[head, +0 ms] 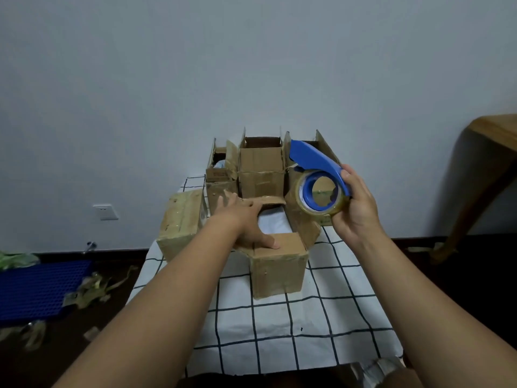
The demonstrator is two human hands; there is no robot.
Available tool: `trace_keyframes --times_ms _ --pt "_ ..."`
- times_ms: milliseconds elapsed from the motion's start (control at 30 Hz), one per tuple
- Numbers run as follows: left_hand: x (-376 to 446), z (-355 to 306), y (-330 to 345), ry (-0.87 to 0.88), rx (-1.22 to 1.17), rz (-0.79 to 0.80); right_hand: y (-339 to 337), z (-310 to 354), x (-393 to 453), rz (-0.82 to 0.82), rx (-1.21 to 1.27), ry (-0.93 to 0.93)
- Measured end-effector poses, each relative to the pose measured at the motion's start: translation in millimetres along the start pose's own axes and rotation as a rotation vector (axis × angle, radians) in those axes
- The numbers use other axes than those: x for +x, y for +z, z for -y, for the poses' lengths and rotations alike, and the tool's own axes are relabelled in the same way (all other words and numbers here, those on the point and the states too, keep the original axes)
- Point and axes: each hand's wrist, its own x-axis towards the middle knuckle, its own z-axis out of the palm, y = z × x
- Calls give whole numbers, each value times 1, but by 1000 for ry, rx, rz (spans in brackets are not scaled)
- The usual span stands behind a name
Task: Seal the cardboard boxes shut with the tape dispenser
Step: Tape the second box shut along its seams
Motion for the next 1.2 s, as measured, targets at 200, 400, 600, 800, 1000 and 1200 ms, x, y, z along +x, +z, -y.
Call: trace_keyframes --times_ms 200,400,600,800,1000,1200 --pt "0 7 18 47 -121 -130 1 -5 2 25 12 13" --pt "-3 -6 16 84 -1020 -532 11 -18 -4 49 113 70" --pt "-10 -31 8 -9 -1662 -576 11 -29 -14 -10 168 165" --pt "-7 -48 29 111 -1581 -285 5 -36 -17 -85 180 197" --pt "9 -49 44 112 -791 -301 -3 -18 -11 -115 169 84" --pt "1 -54 39 49 -900 -377 -5 -6 -8 -142 150 47"
